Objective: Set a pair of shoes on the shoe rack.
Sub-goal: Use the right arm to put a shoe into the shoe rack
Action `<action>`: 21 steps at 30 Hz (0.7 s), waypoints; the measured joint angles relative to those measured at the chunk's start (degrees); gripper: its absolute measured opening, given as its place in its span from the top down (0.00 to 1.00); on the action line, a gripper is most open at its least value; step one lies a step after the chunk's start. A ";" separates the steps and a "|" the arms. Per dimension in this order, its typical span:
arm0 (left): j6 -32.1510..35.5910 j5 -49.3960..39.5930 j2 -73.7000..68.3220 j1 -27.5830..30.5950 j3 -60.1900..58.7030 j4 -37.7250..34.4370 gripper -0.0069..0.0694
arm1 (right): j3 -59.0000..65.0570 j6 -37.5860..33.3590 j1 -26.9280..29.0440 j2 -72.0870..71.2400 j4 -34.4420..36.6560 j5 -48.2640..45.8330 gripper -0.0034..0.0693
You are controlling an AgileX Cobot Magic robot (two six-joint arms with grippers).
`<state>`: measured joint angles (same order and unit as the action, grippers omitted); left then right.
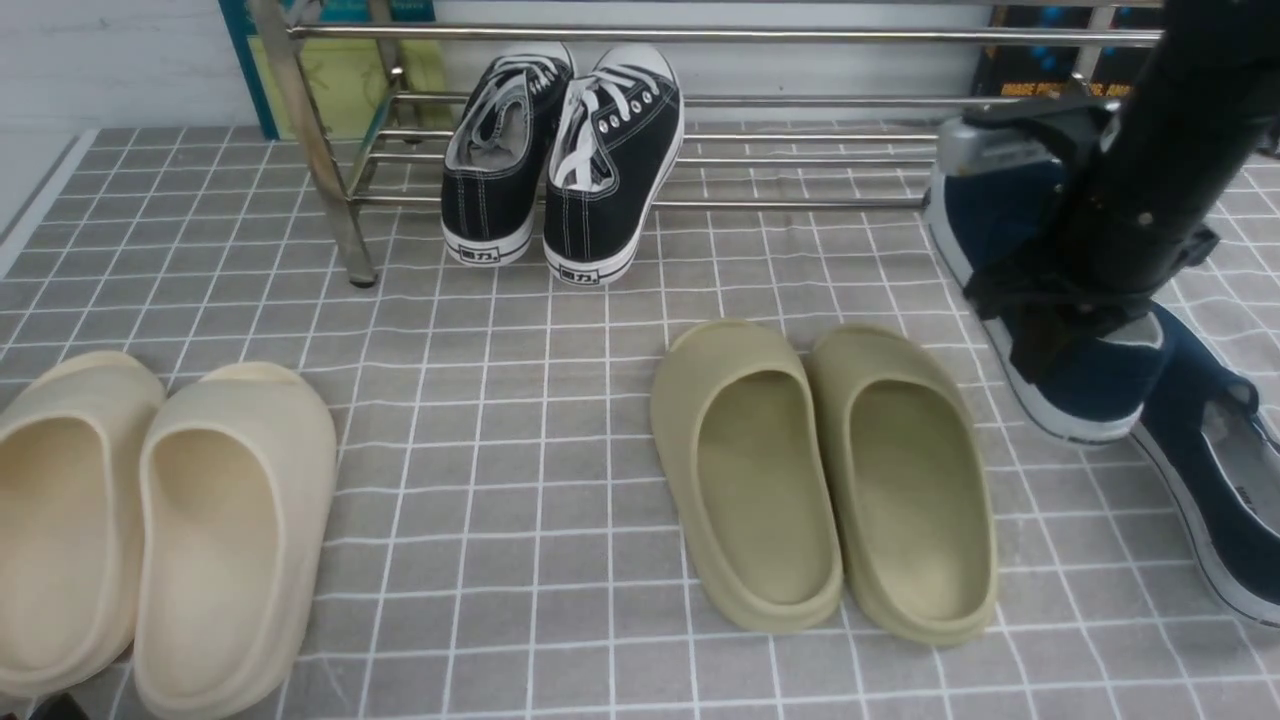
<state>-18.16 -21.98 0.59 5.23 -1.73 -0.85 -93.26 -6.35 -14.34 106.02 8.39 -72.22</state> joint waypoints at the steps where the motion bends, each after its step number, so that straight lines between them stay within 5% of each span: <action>1: 0.00 0.00 0.00 0.00 0.00 0.00 0.60 | -0.98 -0.34 0.00 1.05 0.01 0.00 0.90; 21: 0.00 0.00 0.00 0.00 0.00 0.00 0.60 | -35.70 -1.51 0.00 25.10 -1.21 -0.02 0.90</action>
<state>-18.16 -21.98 0.59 5.23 -1.73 -0.85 -128.96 -7.86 -14.34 131.12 7.18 -72.24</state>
